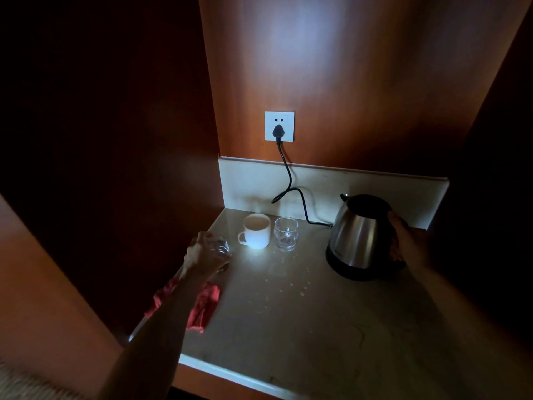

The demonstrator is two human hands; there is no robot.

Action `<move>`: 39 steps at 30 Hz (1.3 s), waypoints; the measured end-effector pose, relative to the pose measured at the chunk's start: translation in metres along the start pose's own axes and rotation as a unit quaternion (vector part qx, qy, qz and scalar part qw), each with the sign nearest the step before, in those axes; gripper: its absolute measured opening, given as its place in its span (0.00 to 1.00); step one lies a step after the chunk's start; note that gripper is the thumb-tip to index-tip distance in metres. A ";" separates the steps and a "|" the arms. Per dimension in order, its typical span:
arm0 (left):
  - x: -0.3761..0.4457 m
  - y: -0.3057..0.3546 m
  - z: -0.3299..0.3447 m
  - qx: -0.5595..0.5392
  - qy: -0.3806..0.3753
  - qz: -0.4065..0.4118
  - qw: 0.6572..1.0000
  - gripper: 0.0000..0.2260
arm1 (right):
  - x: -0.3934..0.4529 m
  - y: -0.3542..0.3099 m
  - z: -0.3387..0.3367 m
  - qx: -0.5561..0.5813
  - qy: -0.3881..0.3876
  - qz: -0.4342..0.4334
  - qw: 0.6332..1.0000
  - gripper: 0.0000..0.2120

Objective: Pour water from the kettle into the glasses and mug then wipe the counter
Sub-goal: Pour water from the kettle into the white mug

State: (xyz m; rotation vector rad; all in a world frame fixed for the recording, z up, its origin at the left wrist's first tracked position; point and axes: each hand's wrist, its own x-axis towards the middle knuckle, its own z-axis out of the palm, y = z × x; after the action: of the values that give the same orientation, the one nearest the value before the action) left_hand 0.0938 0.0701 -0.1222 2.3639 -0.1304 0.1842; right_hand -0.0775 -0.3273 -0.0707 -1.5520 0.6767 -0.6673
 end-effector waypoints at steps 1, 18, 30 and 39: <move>0.001 -0.003 0.001 -0.006 0.001 -0.001 1.000 0.29 | -0.001 -0.001 0.001 -0.005 0.002 0.002 1.000 0.22; 0.032 0.067 0.030 0.137 -0.073 0.090 0.984 0.45 | -0.006 -0.006 0.002 0.006 0.006 0.002 1.000 0.23; 0.057 0.077 0.071 0.099 -0.123 0.021 0.987 0.43 | 0.005 0.007 0.002 0.021 0.020 -0.010 1.000 0.25; 0.052 0.091 0.069 0.072 -0.108 -0.002 0.992 0.43 | 0.005 0.005 0.000 0.013 0.022 -0.001 1.000 0.26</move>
State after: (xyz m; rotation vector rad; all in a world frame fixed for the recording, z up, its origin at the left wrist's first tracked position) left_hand 0.1380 -0.0453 -0.1006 2.5234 -0.2231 -0.0680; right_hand -0.0739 -0.3314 -0.0759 -1.5185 0.6972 -0.7121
